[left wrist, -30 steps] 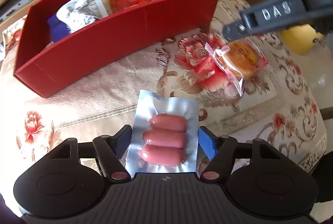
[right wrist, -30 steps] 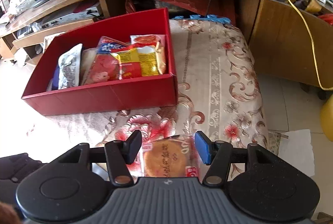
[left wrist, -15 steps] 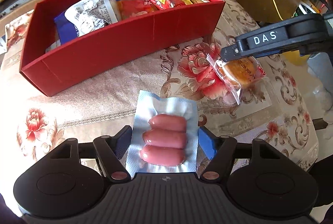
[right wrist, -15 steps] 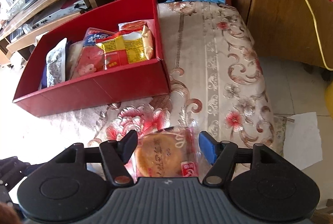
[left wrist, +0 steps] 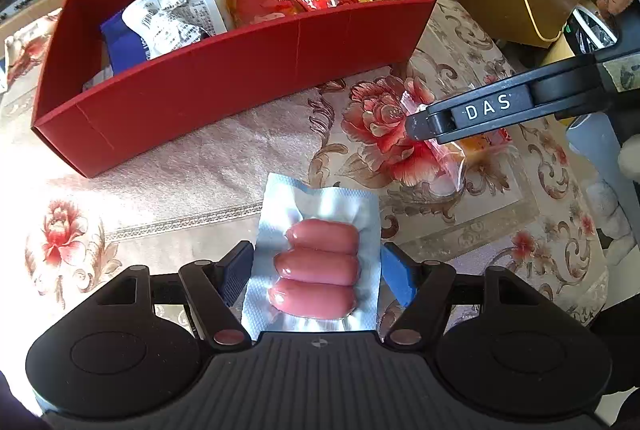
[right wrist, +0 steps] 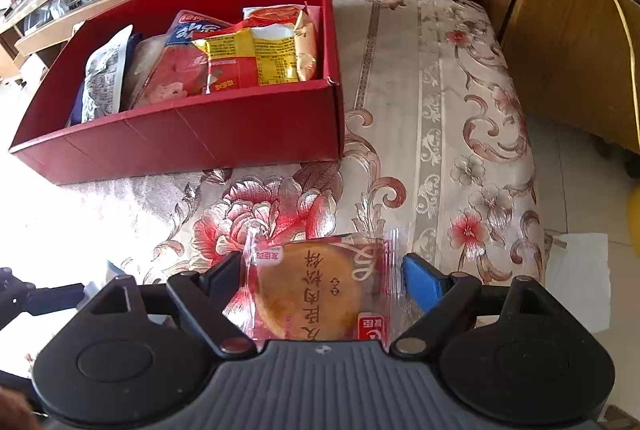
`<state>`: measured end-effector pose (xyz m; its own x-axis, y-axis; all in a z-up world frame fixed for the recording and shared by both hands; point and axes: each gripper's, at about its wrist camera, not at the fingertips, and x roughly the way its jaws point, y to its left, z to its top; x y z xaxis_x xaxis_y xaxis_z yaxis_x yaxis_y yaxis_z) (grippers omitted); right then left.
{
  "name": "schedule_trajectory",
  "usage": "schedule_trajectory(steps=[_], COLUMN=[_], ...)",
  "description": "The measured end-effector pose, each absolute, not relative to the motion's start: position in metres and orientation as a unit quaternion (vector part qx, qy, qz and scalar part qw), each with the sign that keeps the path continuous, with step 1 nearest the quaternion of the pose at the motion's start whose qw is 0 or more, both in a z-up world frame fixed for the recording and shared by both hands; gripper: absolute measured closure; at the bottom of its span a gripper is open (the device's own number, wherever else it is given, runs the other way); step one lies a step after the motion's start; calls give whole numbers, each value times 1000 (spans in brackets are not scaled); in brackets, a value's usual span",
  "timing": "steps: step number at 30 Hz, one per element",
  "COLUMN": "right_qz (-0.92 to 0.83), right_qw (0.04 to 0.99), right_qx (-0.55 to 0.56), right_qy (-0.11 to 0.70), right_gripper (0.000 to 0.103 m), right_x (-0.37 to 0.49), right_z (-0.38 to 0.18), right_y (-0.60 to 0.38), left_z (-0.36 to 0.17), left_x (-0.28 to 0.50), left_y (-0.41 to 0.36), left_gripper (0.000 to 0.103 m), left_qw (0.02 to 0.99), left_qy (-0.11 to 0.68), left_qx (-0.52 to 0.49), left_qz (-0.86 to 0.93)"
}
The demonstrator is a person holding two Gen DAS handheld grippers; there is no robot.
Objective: Organize snacks
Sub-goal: 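Grasp the pink vacuum sausage tray with the left tool while the right grasps the round pastry, then lift and carry the sausage tray and round pastry over the red box with both tools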
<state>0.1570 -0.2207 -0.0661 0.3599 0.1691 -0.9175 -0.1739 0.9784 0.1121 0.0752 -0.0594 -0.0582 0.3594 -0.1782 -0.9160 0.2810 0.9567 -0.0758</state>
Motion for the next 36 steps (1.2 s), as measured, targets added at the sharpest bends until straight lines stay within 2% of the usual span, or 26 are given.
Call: schedule_trajectory(steps=[5,13,16,17,18,19,24,36], right_qz=[114,106,106,109,109,109,110,123], right_qw=[820,827,833,834,834,834,833,838], right_qx=[-66,-53,-62,-60,-54,-49,-58,-70], right_qy=[557,550,540,538,538,539,539,527], right_gripper=[0,0,13,23,28,30,37,38], right_x=[153,150,141,139,137,135,121,85], right_z=[-76,-75,-70,-67,-65,-64,-61,-48], right_y=[-199,-203,-198,-197,-198,-198,-192,-183], left_z=[-61,-63,-63,-63,-63,-63,-61,-54], left_x=[76,77,78,78,78,78,75,67], left_y=[-61,-60,-58,-58,-57,-56,-54,-49], left_gripper=[28,28,28,28,28,28,28,28], left_qw=[821,824,825,825,825,826,828,835], left_qy=[551,549,549,548,548,548,545,534], left_qx=[49,52,54,54,54,55,59,65], left_qz=[-139,-128,-125,-123,-123,-122,-119,-113])
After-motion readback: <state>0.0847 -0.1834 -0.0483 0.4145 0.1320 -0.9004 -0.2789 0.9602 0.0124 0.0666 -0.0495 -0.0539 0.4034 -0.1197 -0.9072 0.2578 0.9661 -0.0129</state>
